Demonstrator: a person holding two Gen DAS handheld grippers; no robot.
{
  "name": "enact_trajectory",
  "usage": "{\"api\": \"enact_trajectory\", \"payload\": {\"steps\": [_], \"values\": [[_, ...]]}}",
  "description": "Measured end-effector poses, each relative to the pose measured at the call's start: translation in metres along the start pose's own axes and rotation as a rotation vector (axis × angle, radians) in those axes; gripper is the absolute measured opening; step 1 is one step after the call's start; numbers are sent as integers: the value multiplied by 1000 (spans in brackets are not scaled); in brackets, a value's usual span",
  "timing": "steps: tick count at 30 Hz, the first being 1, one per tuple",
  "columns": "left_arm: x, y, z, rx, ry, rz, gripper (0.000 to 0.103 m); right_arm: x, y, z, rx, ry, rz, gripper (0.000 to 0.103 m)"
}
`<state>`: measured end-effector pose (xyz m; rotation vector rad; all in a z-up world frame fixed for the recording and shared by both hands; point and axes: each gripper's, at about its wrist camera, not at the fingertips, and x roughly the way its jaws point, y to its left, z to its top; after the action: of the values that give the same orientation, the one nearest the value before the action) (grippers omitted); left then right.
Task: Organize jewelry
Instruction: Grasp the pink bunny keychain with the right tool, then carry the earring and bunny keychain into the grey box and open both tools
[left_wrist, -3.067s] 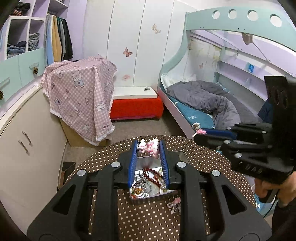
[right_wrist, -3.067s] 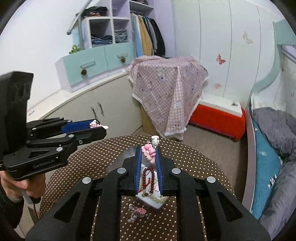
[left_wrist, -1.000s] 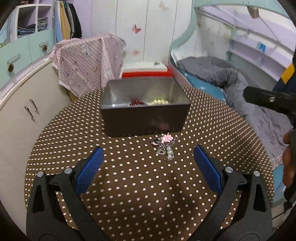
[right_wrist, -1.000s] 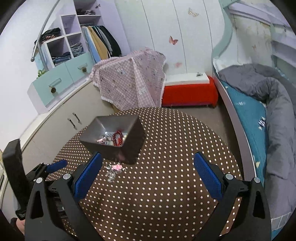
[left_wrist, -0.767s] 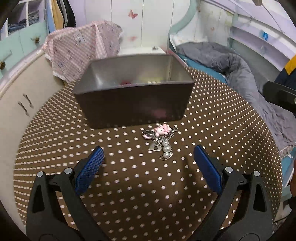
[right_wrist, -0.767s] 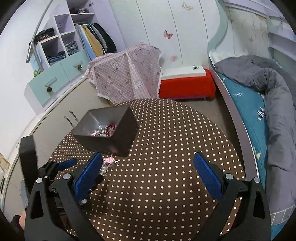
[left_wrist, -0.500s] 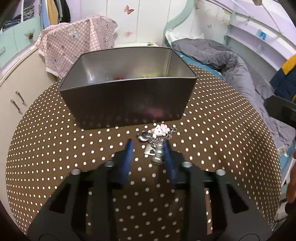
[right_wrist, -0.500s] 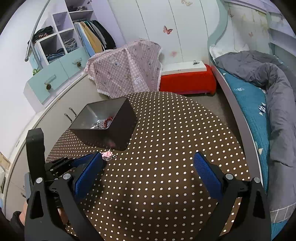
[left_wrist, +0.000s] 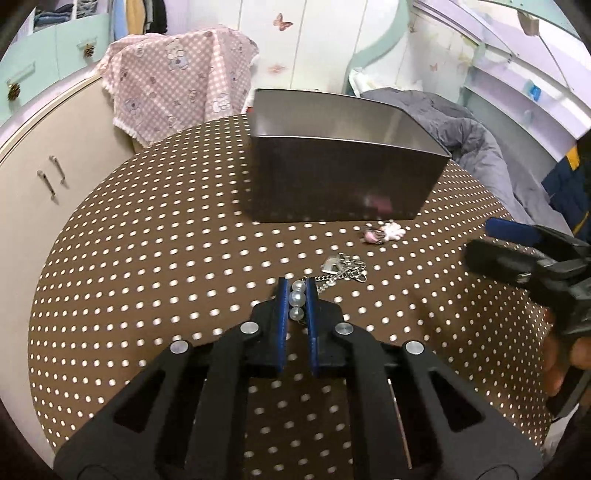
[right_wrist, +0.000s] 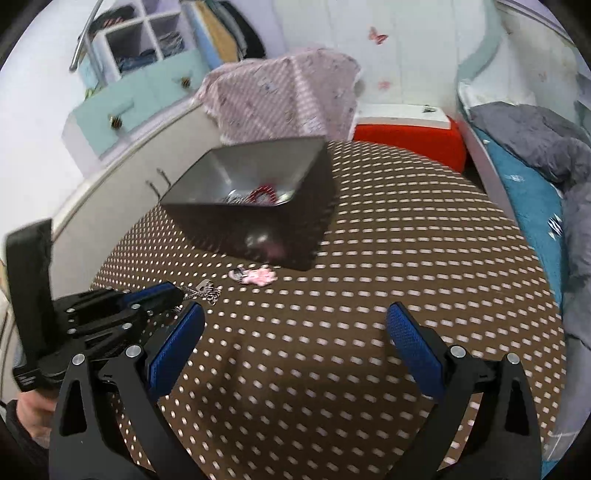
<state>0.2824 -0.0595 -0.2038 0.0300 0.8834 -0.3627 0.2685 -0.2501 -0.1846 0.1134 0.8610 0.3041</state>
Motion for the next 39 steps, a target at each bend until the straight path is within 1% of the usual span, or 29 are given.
{"api": "enact_trajectory", "payload": {"steps": [2,3,4,5,6,7,8,9,10,11,12,13,15,16,17,19,20,21,22,23,24,28,32,39], "values": [[-2,4,-2,-14,-3,-4,9,12,10,4,-15,9,-10,95],[-2,6,-2,-17,-3,-6,9,17,14,6,-16,12,-12,93],[-2,6,-3,-19,-4,-10,10,22,19,8,-13,18,-11,88],[-2,7,-2,-19,-2,-13,10,29,23,10,-12,28,-15,86],[-1,7,-2,-19,0,-13,10,35,26,12,-14,31,-29,80],[0,7,-1,-16,2,-10,10,39,28,13,-15,34,-43,71],[0,6,-1,-12,3,-9,11,43,30,13,-15,38,-64,68],[1,6,0,-6,6,-17,22,45,32,13,-22,22,-92,65],[0,6,0,2,6,-33,50,47,33,13,-29,22,-118,61],[-1,3,1,18,-1,-41,68,47,34,13,-37,22,-142,57],[-2,1,1,26,-10,-15,84,49,36,13,-40,20,-153,46],[-1,0,2,30,-10,-12,84,49,35,13,-41,19,-156,35],[4,2,3,20,9,-36,83,48,32,12,-56,21,-150,35],[5,3,4,17,12,-37,74,47,31,10,-57,20,-146,35],[5,2,5,21,11,-41,68,45,28,9,-53,20,-141,35],[6,2,6,29,8,-62,40,40,25,5,-43,17,-139,34],[6,4,6,28,9,-68,35,36,22,2,-32,14,-129,34],[6,5,7,22,8,-76,27,33,19,-1,-27,11,-120,34],[6,7,6,19,10,-88,16,30,19,-4,-25,11,-117,34],[6,8,5,18,11,-90,11,26,16,-7,-19,11,-110,34],[5,9,4,17,11,-96,9,23,16,-9,-13,9,-101,34],[-6,9,-3,26,-7,-99,9,9,9,-15,6,2,-73,34],[-20,7,-2,27,-33,-102,9,-5,8,-14,11,-15,-52,34],[-65,10,18,24,-133,-134,9,-41,18,10,-26,-93,-8,34]]}}
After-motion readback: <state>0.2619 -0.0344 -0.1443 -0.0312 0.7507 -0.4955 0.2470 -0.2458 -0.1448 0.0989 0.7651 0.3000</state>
